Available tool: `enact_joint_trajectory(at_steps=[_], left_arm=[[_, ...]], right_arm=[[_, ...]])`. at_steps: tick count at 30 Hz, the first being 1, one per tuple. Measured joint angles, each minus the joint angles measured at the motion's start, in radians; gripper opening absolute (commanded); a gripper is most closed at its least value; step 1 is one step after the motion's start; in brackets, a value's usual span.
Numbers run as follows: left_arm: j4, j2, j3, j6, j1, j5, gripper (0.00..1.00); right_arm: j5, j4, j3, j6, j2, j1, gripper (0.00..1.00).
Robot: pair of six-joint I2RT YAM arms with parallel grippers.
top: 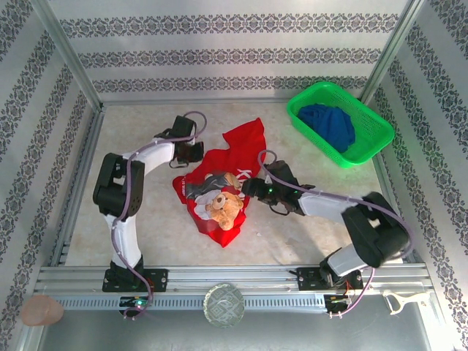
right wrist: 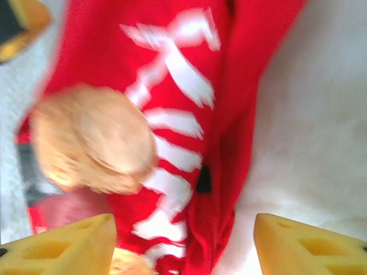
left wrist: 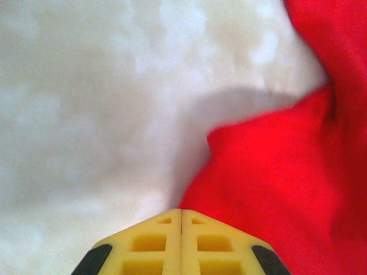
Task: Fold the inside-out t-shirt
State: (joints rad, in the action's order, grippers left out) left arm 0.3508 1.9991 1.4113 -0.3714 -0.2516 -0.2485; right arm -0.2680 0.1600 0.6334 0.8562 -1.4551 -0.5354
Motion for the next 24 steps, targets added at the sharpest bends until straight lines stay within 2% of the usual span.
enact_joint_trajectory(at_steps=[1, 3, 5, 7, 10, 13, 18, 19, 21, 24], left_arm=[[0.012, 0.016, 0.036, 0.012, 0.013, -0.01, 0.03], [0.04, 0.017, 0.087, 0.036, 0.038, -0.023, 0.15], [0.05, -0.014, 0.11, 0.055, 0.057, -0.036, 0.31], [0.056, -0.076, 0.09, 0.067, 0.062, -0.054, 0.42], [0.053, -0.24, -0.026, 0.06, 0.047, -0.083, 0.55], [0.055, -0.419, -0.175, 0.042, -0.017, -0.091, 0.62], [0.048, -0.63, -0.417, -0.04, -0.227, -0.072, 0.74], [0.046, -0.649, -0.459, -0.062, -0.276, -0.06, 0.75], [0.045, -0.663, -0.525, -0.102, -0.354, -0.038, 0.77], [0.035, -0.649, -0.597, -0.15, -0.414, -0.015, 0.8]], right_arm=[[0.014, -0.016, 0.01, -0.01, 0.035, 0.018, 0.67], [0.026, -0.035, 0.042, -0.03, 0.066, 0.065, 0.68], [0.026, -0.046, 0.081, -0.052, 0.06, 0.116, 0.68], [0.021, -0.054, 0.109, -0.067, 0.034, 0.15, 0.68], [-0.001, -0.063, 0.144, -0.082, -0.04, 0.167, 0.68], [-0.034, -0.061, 0.167, -0.081, -0.13, 0.166, 0.67], [-0.067, -0.043, 0.202, -0.07, -0.262, 0.158, 0.6], [-0.074, -0.034, 0.21, -0.066, -0.284, 0.155, 0.56], [-0.091, -0.012, 0.223, -0.054, -0.319, 0.151, 0.4], [-0.122, 0.026, 0.236, -0.042, -0.354, 0.151, 0.06]])
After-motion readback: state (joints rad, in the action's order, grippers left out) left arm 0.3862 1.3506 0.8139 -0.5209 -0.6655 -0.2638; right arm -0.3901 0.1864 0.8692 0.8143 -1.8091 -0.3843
